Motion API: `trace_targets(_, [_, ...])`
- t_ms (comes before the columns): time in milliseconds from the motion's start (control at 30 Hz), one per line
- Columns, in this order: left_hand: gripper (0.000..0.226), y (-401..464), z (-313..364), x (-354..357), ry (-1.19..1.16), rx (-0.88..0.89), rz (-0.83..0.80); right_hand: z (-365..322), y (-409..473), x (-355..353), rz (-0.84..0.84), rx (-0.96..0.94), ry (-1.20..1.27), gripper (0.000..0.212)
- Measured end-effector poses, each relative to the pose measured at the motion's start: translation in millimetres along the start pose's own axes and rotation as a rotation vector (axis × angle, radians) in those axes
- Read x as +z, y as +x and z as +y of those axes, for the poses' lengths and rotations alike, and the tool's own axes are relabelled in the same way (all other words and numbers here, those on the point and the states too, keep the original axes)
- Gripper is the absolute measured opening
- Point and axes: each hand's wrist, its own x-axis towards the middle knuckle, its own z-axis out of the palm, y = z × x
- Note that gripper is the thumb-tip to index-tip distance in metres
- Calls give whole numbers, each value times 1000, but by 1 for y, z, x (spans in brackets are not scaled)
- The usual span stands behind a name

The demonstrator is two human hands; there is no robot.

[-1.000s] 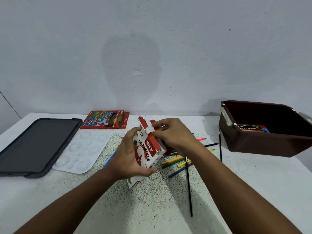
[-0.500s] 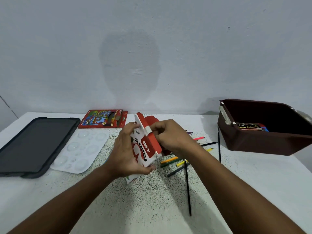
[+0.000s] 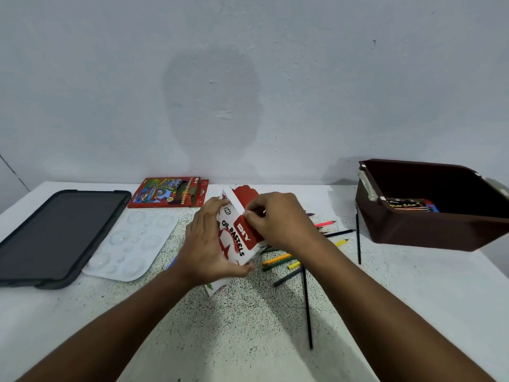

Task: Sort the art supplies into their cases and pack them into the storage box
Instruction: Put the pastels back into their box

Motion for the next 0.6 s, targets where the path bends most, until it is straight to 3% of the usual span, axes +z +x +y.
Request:
trace_targets(233, [124,0,-1,0,-3,19,6,4,3,-1,-93,54,178,28])
trace_targets(433, [124,4,2,-1,-7,22,-1,16,6,0,-36,20,114,27])
trace_targets(600, [125,14,10,2,24,26,-25,31,5,-3,-33,115,481,21])
